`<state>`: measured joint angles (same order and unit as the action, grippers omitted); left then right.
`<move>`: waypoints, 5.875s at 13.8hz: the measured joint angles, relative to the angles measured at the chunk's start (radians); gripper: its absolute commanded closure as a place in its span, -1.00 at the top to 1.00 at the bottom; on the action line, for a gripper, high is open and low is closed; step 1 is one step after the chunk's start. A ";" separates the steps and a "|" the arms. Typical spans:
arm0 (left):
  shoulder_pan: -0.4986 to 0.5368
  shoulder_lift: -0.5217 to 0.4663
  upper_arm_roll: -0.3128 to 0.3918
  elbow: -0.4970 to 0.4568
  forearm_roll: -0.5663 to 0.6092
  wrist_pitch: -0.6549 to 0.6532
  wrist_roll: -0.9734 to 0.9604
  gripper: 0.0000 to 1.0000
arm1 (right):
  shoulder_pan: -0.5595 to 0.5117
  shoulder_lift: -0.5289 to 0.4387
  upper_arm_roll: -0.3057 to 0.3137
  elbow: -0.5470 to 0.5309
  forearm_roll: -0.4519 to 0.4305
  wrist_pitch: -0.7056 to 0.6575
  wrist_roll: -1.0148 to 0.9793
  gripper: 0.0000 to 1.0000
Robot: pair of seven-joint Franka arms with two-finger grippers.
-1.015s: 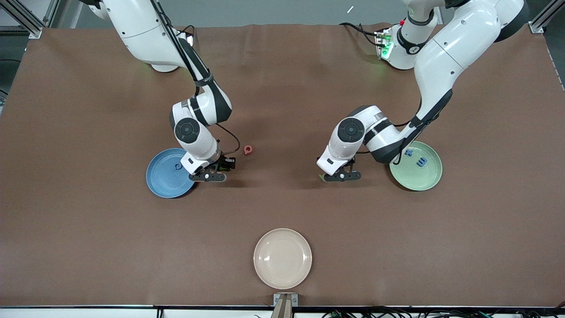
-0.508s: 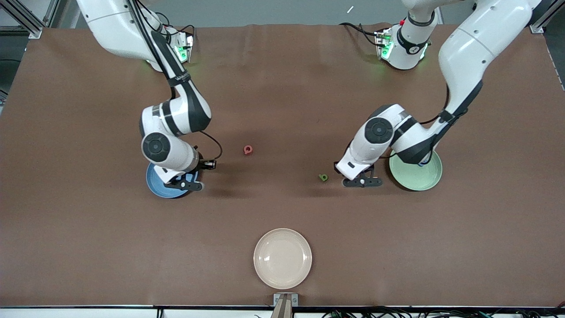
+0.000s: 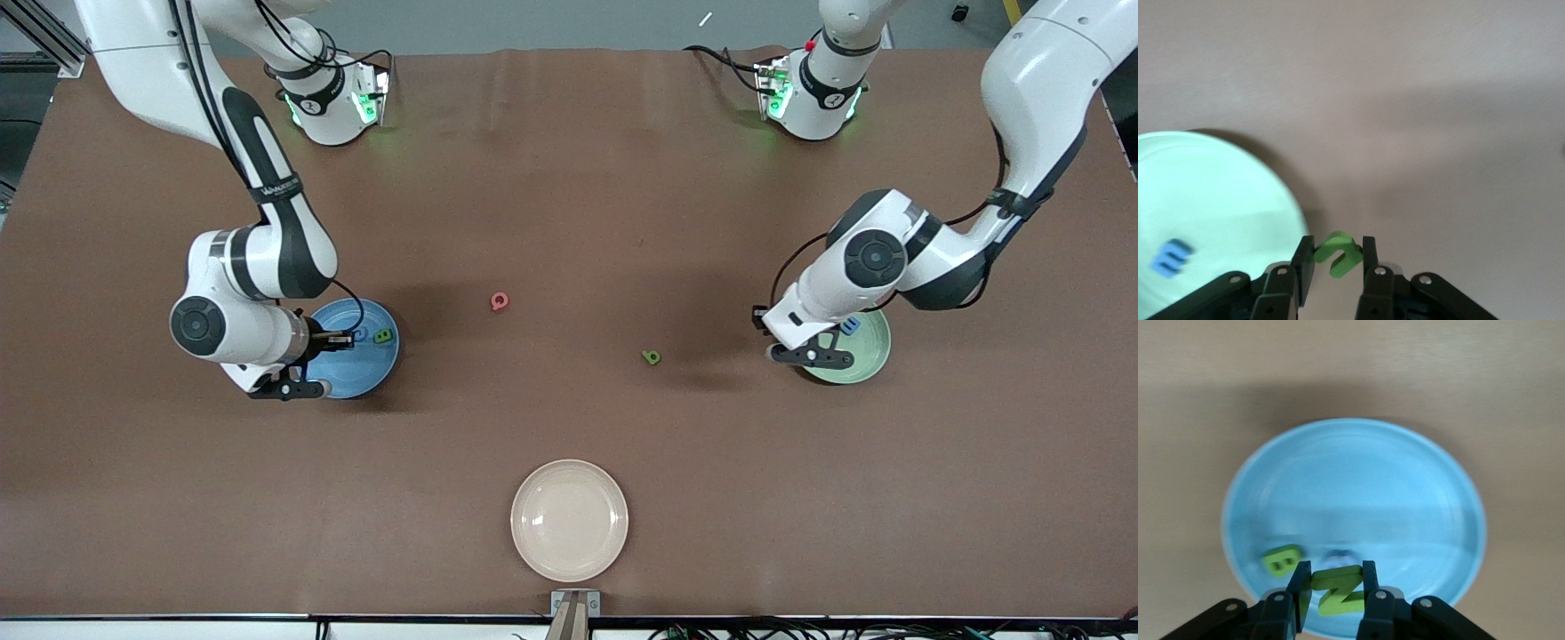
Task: Sort uppercase to blue plate, lowercase to green plate
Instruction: 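Drop the u on the green plate while the right gripper drops N on blue, then grasp the green a with the left gripper while the right gripper grasps the O, then drop the a on the green plate while the right gripper drops O on blue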
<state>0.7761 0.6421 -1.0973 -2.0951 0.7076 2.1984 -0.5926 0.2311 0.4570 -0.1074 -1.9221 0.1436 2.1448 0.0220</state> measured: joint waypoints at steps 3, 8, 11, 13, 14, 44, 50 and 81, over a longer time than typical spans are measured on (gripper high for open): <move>0.157 0.000 -0.040 -0.089 0.096 0.000 0.070 -0.73 | -0.017 0.005 0.001 -0.025 -0.011 0.016 -0.021 -0.96; 0.263 0.009 -0.044 -0.161 0.204 0.059 0.125 -0.72 | -0.020 0.048 0.003 -0.049 -0.028 0.082 -0.021 -0.92; 0.268 0.033 -0.034 -0.166 0.252 0.085 0.125 -0.72 | -0.032 0.062 0.003 -0.052 -0.029 0.087 -0.021 0.69; 0.267 0.051 -0.013 -0.167 0.280 0.118 0.125 -0.72 | -0.033 0.062 0.003 -0.051 -0.029 0.086 -0.021 1.00; 0.263 0.060 -0.003 -0.166 0.288 0.128 0.125 -0.69 | -0.034 0.062 0.003 -0.050 -0.029 0.081 -0.021 1.00; -0.501 0.070 0.191 0.278 0.016 -0.022 -0.605 0.99 | 0.510 0.053 0.030 -0.132 0.087 0.401 0.911 1.00; -0.732 0.139 0.348 0.396 -0.042 -0.002 -1.005 0.99 | 0.555 0.058 0.029 -0.144 0.087 0.401 0.944 0.68; -0.782 0.204 0.422 0.435 -0.042 0.089 -1.030 -0.87 | 0.552 0.010 -0.260 0.030 0.071 0.006 0.661 -1.00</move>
<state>-0.0061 0.8457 -0.6751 -1.6604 0.6655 2.2870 -1.6222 0.7827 0.4667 -0.3674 -1.8923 0.2148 2.1512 0.6825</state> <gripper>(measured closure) 0.731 0.639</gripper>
